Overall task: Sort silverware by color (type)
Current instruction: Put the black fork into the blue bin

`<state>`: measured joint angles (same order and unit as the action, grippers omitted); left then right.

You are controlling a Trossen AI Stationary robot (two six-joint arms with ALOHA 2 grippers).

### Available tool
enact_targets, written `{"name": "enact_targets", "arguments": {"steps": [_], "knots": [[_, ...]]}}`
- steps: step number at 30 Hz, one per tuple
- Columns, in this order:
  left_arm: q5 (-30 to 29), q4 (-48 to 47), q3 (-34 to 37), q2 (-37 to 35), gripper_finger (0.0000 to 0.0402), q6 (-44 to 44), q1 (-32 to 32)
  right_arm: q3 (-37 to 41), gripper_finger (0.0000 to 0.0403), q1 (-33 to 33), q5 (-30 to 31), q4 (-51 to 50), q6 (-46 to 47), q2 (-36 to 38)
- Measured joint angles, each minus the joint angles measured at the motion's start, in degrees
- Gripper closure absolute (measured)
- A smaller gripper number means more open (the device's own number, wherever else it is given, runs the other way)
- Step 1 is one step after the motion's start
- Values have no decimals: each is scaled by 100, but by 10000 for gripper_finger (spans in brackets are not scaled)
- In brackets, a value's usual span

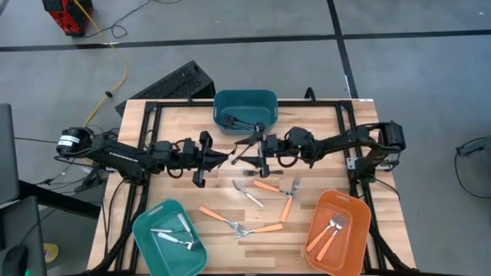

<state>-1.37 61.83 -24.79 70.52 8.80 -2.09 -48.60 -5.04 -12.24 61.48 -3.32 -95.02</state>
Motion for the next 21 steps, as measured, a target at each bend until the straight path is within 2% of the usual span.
{"name": "enact_targets", "arguments": {"steps": [5,11,21], "knots": [[14,8,73,0,401,69,-7,-300,147,34,-241,-97,-116,-99],[246,115,70,0,401,42,-8,-647,147,50,-314,-720,-314,-98],[235,140,70,0,401,-74,-7,-895,147,42,-631,-772,-336,-94]]}}
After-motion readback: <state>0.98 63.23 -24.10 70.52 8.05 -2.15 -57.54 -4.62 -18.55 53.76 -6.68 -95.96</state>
